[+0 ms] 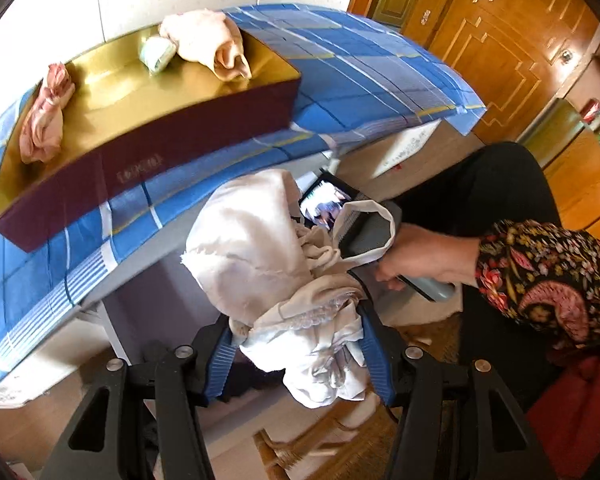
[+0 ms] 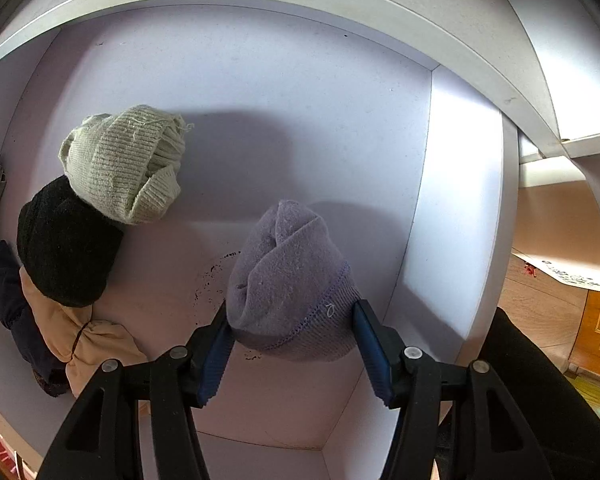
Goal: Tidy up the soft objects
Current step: 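Lift the white cloth bundle with the left gripper and carry it over the box, then lower the white bundle between the pink and blue items and open the left gripper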
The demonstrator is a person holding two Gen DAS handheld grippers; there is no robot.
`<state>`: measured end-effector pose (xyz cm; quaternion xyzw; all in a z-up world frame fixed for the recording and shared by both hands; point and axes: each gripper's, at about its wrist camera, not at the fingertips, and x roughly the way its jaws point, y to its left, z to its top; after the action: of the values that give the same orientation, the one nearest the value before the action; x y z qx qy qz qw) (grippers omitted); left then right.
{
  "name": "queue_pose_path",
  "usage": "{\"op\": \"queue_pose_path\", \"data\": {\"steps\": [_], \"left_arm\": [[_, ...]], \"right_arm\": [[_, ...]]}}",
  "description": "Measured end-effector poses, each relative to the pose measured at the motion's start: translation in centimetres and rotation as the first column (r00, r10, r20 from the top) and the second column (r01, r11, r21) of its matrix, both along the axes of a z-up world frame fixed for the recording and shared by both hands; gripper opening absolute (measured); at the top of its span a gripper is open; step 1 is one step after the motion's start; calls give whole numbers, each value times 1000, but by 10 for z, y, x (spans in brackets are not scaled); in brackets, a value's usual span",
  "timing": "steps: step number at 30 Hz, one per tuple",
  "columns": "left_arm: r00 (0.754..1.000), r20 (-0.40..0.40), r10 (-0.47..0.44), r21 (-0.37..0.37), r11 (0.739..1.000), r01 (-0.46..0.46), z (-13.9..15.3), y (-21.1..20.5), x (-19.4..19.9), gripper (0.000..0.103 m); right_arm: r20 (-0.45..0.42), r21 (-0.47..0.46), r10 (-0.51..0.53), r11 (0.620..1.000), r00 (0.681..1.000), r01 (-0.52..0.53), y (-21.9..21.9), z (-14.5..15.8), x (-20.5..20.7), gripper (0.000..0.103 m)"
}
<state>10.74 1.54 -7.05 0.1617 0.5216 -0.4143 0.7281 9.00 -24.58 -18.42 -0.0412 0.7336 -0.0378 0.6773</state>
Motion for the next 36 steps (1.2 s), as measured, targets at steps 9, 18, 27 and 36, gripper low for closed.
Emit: {"op": "queue_pose_path", "data": {"steps": [9,18,27,36], "left_arm": [[998,-44,36,-79,996,-39,29,9,-9,57],[982,94,165,-145,978,-150,105,4,63,58],[934,158,322,-114,945,-307,121,-16,162,58],[907,174,383,-21,922,-385,87,-26,218,58]], "right_arm": [[-3,3,0,1000,1000,0,-1,1,0,59],[-4,7,-1,1000,1000,1,-1,1,-2,59],[-7,31,-27,999,1000,27,-7,2,0,59],[-5,53,-40,998,999,40,-14,3,-1,59]]}}
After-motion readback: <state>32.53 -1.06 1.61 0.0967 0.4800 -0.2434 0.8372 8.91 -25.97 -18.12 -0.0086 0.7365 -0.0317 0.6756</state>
